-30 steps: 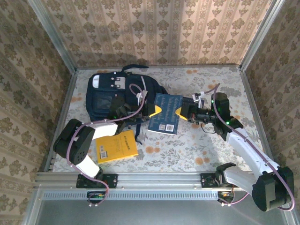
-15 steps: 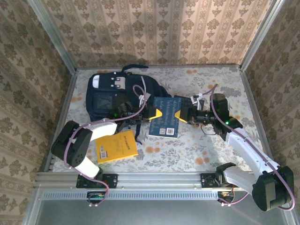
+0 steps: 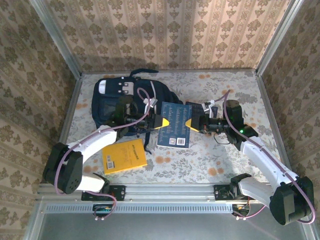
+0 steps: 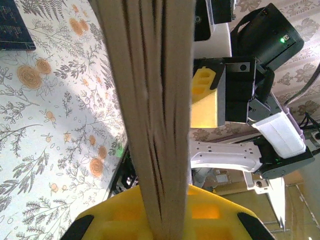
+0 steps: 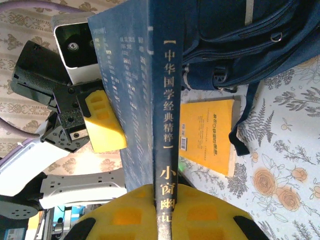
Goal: Pack the student bag
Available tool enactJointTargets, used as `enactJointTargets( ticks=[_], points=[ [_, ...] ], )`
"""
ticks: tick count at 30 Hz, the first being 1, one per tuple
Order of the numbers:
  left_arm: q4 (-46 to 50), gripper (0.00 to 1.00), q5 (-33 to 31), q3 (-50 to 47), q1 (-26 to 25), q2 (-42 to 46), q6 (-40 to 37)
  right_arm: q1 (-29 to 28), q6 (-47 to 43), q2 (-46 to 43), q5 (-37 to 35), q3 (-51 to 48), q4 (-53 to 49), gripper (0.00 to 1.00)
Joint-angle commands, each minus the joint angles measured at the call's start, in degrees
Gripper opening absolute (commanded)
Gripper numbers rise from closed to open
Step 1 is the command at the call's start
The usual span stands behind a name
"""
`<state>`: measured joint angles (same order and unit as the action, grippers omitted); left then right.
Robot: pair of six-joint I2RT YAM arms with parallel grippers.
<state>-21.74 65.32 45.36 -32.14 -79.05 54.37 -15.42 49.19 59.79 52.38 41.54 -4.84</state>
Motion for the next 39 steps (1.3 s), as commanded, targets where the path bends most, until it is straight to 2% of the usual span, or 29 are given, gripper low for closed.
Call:
enactJointTargets(
  ticks=[1, 3, 6, 11, 17, 24, 28, 39],
  points=[
    [-5.1, 0.00, -1.5, -0.4, -1.2, 1.2, 0.6, -0.7, -2.0, -2.3, -4.8, 1.5, -2.5, 0.33],
    [-8.4, 0.00, -5.5, -1.1, -1.3, 1.9, 2.9, -0.7, 0.3, -5.1, -9.2, -0.6, 0.3, 0.54],
    [-15.5, 0.00, -12.9, -2.8, -1.8, 1.9, 8.5, -0.9, 9.1, -8.6, -15.2, -7.3, 11.8, 0.69],
    [-34.5, 0.00, -23.3, -4.7, -4.1, -1.5, 21.5, -3.3, 19.9, -12.0, -24.9, -16.7, 30.9, 0.83],
    [-38.0, 0.00, -30.7, -2.1, -8.7, -4.4, 24.4, -8.7, 20.0, -17.9, -40.8, -21.2, 34.0, 0.93],
    [-34.0, 0.00, -35.1, -0.5, -10.9, -5.0, 22.0, -12.9, 19.3, -17.0, -48.7, -22.3, 40.8, 0.88],
    [-31.5, 0.00, -37.4, -0.6, -11.7, -4.8, 21.0, -14.3, 19.3, -14.9, -49.6, -22.9, 44.7, 0.78],
    [-28.1, 0.01, -37.3, 1.8, -13.4, -6.2, 19.6, -16.1, 20.2, -11.9, -51.1, -22.9, 47.5, 0.44]
  ],
)
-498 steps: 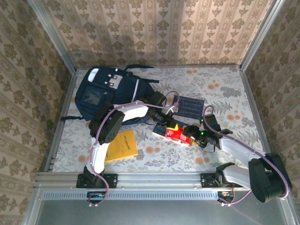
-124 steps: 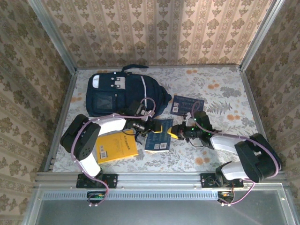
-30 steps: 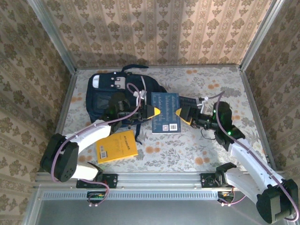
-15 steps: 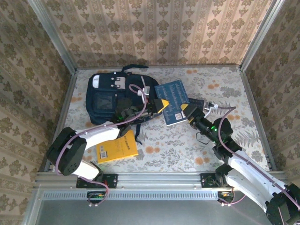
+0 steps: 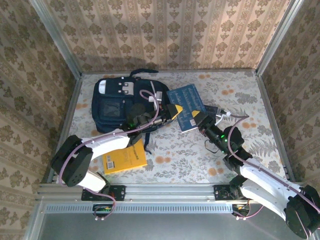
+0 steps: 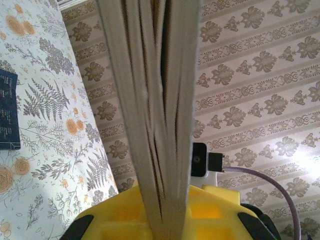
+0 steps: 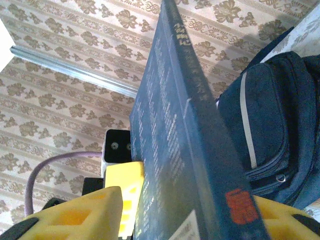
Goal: Pack the student bag
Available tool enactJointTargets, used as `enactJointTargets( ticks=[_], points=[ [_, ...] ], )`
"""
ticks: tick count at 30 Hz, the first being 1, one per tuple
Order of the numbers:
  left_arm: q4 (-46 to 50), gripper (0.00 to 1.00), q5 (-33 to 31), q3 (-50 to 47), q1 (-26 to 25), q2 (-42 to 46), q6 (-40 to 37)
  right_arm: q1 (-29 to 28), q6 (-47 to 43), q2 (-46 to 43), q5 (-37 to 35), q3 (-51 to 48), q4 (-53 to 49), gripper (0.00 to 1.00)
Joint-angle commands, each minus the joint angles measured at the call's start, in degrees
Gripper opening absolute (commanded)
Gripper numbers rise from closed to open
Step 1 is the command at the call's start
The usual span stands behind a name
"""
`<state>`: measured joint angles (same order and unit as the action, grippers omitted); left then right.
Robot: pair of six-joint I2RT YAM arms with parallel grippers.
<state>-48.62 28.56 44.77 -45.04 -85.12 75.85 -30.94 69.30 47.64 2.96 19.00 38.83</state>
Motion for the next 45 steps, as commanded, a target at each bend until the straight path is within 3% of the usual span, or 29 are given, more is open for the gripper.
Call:
enactJointTargets(
  ticks=[1, 4, 7, 9, 14, 19, 22, 24, 31, 33, 36, 38, 40, 45],
  points=[
    [-1.0, 0.05, -0.4, 2.5, -0.6, -0.3, -1.8, -0.6, 0.2, 0.4, -1.8, -0.4, 3.8, 0.43],
    [-0.6, 0.14, -0.5, 2.7, -0.9, -0.6, -1.9, -0.9, 0.2, 0.5, -1.8, -0.2, 4.0, 0.39],
    [-0.3, 0.23, -0.7, 2.5, -1.1, -0.8, -2.1, -0.9, 0.3, 0.6, -2.1, -0.3, 4.1, 0.18],
    [0.2, 0.34, -0.7, 2.3, -1.1, -0.7, -2.4, -0.9, 0.2, 0.3, -2.8, -0.7, 3.5, 0.02],
    [3.7, 0.59, -1.4, 0.9, -0.5, 0.9, -4.4, -0.4, -0.2, -1.8, -3.4, -1.3, 0.9, 0.00],
    [4.0, 0.67, 0.2, 0.3, 0.8, 0.3, -4.8, 0.4, 2.8, -2.2, -1.3, -2.0, 1.2, 0.00],
    [-0.3, 0.65, 3.0, 1.3, 1.1, -2.3, -2.8, 0.5, 4.5, -2.1, 0.5, -1.9, 1.7, 0.00],
    [-3.8, 0.57, 4.7, 2.2, 0.9, -4.5, -1.0, 0.5, 5.1, -2.1, 1.3, -1.8, 1.0, 0.00],
    [-16.0, 0.02, 5.9, 2.6, 0.7, -9.8, 4.9, 0.6, 5.7, -2.1, 2.1, -2.5, 0.4, 0.00],
    [-16.9, 0.00, 5.0, 1.9, 0.7, -9.8, 5.1, 0.5, 5.8, -2.5, 1.9, -2.7, 0.0, 0.01],
    [-16.0, 0.00, 2.7, 0.2, 1.2, -8.3, 4.2, 0.4, 5.9, -4.0, 0.2, -3.4, -1.6, 0.36],
    [-15.0, 0.00, 1.2, -0.8, 1.4, -7.2, 3.5, 0.4, 6.1, -5.1, -1.0, -4.1, -2.2, 0.47],
    [-14.1, 0.00, 0.3, -1.3, 1.5, -6.5, 3.1, 0.3, 6.3, -5.9, -1.8, -4.8, -2.2, 0.48],
    [-12.8, 0.00, -0.8, -1.1, 1.4, -6.8, 2.9, -0.4, 7.0, -4.2, -1.8, -5.3, 0.0, 0.40]
  ],
)
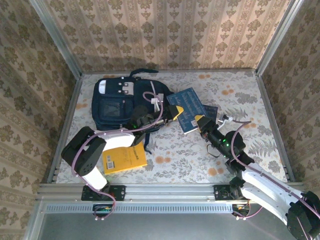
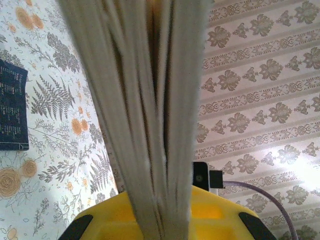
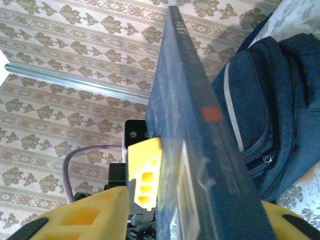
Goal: Pack the student bag
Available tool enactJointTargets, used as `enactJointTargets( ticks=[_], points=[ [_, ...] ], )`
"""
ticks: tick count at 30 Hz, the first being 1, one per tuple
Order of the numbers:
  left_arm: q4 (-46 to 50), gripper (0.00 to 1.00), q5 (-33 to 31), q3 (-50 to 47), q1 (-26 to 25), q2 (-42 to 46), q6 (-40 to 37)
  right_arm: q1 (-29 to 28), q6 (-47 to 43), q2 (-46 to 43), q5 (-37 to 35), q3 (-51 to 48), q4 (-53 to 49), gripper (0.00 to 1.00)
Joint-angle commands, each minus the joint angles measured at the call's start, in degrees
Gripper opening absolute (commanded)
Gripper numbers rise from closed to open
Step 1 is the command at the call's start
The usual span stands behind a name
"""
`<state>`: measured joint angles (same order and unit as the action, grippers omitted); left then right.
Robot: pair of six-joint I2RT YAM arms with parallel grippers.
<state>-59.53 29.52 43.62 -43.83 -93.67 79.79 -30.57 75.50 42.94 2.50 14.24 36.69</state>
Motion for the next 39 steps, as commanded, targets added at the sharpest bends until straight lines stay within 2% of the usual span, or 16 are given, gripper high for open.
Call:
enactJointTargets(
  ticks=[1, 8, 11, 13, 14, 17, 20, 22, 23, 26, 29, 33, 39],
  points=[
    [-2.0, 0.00, -1.8, 0.2, 0.2, 1.6, -1.0, -0.9, 0.9, 1.0, -1.3, -0.5, 2.5, 0.39],
    [-1.8, 0.00, -1.3, 1.3, -0.6, 0.2, -0.7, -1.6, 0.8, 5.0, -1.4, 0.2, 5.8, 0.29],
    [-1.8, 0.00, -1.1, 1.1, -0.7, 0.0, -0.5, -1.6, -0.2, 5.2, -2.0, 0.9, 5.0, 0.22],
    [-1.6, 0.00, -0.7, 1.2, -0.7, -0.1, -0.5, -1.5, -0.7, 4.6, -2.9, 1.1, 3.8, 0.12],
    [-1.2, 0.03, -0.6, 1.1, -0.5, -0.1, -0.6, -1.4, -0.8, 4.0, -3.4, 1.0, 3.0, 0.08],
    [2.8, 0.36, 0.0, 0.1, 0.6, 1.3, -2.4, -0.6, -1.4, 0.0, -4.9, 0.6, -2.5, 0.00],
    [13.7, 0.54, 0.1, -1.4, 3.2, 4.6, -6.7, 0.2, -4.1, -7.3, -7.7, 2.2, -18.4, 0.00],
    [25.5, 0.60, 0.0, 0.1, 5.2, 8.0, -13.4, 0.8, -6.5, -11.1, -9.5, 3.1, -27.0, 0.00],
    [35.8, 0.62, -0.9, 2.7, 6.0, 9.9, -19.1, 1.5, -7.5, -12.3, -9.6, 3.4, -30.4, 0.00],
    [66.6, 0.67, -10.0, 15.4, 6.7, 11.6, -37.0, 4.0, -9.5, -13.3, -6.6, 3.2, -33.8, 0.00],
    [81.3, 0.68, -16.1, 25.7, 8.3, 8.7, -44.8, 5.4, -11.2, -12.8, -4.0, 3.1, -34.3, 0.00],
    [90.0, 0.68, -18.7, 35.9, 11.2, 1.6, -50.3, 6.2, -13.3, -11.3, -1.3, 3.0, -32.3, 0.00],
    [95.0, 0.68, -17.7, 44.5, 15.4, -8.1, -52.4, 7.4, -17.1, -10.3, 1.4, 4.0, -33.2, 0.00]
  ],
)
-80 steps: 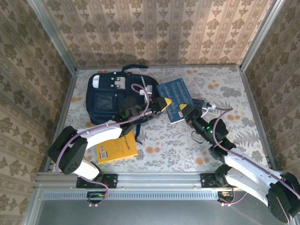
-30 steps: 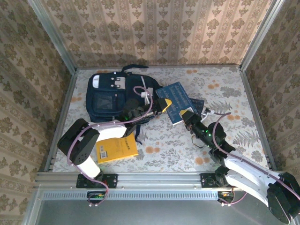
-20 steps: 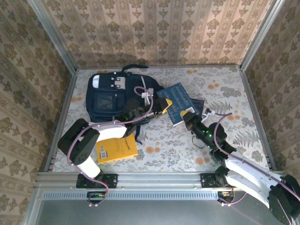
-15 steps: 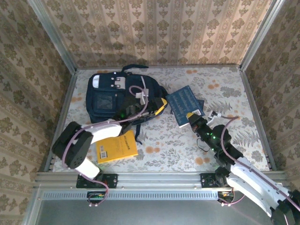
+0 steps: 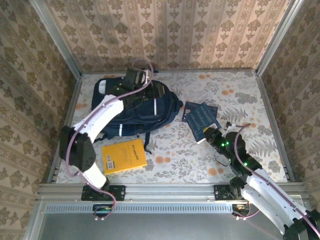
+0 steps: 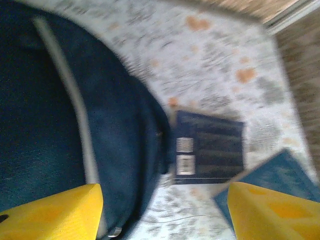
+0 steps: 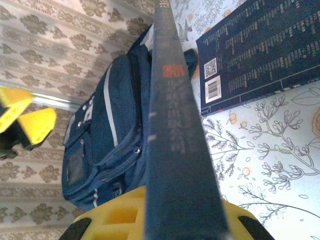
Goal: Pack the student bag
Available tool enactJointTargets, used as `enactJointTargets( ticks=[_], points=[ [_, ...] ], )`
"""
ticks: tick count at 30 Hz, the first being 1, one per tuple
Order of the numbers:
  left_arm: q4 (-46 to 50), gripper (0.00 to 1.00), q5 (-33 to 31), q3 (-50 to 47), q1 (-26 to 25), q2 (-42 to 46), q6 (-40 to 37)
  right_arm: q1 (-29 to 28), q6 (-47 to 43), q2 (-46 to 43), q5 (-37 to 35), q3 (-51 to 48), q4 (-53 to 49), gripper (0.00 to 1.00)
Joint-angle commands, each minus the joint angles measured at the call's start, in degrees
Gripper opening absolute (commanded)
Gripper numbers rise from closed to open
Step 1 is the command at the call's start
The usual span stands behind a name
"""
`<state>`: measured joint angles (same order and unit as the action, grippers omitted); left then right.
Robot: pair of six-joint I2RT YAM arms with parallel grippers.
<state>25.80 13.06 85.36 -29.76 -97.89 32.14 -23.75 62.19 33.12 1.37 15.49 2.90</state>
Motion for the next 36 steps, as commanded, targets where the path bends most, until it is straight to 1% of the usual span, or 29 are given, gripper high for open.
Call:
enactJointTargets(
  ticks=[1, 3, 8, 10, 15, 17, 21, 22, 25, 30, 36],
  points=[
    [10.3, 0.68, -0.8, 3.8, 1.6, -5.1, -4.9, 0.6, -4.2, -0.6, 2.6, 2.9, 0.0, 0.00],
    [10.5, 0.68, 0.5, 5.4, 2.4, -7.2, -5.2, 1.1, -4.9, -0.8, 2.5, 3.0, -0.9, 0.00],
    [8.4, 0.61, 4.0, 7.8, 3.2, -10.8, -5.8, 2.0, -5.9, -0.4, 3.5, 2.1, -0.2, 0.00],
    [8.1, 0.57, 4.7, 8.9, 3.2, -11.9, -6.2, 2.4, -6.1, 0.2, 4.2, 1.6, 0.1, 0.00],
    [9.1, 0.43, 5.2, 12.2, 3.2, -15.0, -7.2, 3.3, -5.6, 1.3, 5.7, -0.1, 1.9, 0.00],
    [9.9, 0.43, 4.9, 13.5, 3.2, -16.1, -7.5, 3.8, -5.3, 1.3, 6.2, -0.4, 2.4, 0.00],
    [11.9, 0.48, 2.9, 16.1, 3.2, -18.3, -8.4, 4.7, -5.5, 1.3, 6.7, -0.5, 2.5, 0.00],
    [12.3, 0.48, 2.7, 16.7, 4.8, -18.7, -8.6, 4.8, -5.6, 1.4, 6.8, -0.5, 2.5, 0.00],
    [12.2, 0.48, 2.9, 17.8, 5.2, -19.9, -8.7, 5.1, -5.5, 1.5, 7.0, -0.8, 2.9, 0.00],
    [11.9, 0.44, 5.0, 21.0, 5.1, -23.3, -8.0, 5.5, -5.3, 2.7, 7.4, -1.5, 4.2, 0.00],
    [11.9, 0.37, 6.0, 24.4, 4.7, -27.1, -7.4, 5.7, -4.7, 4.2, 7.9, -2.4, 5.9, 0.00]
  ],
)
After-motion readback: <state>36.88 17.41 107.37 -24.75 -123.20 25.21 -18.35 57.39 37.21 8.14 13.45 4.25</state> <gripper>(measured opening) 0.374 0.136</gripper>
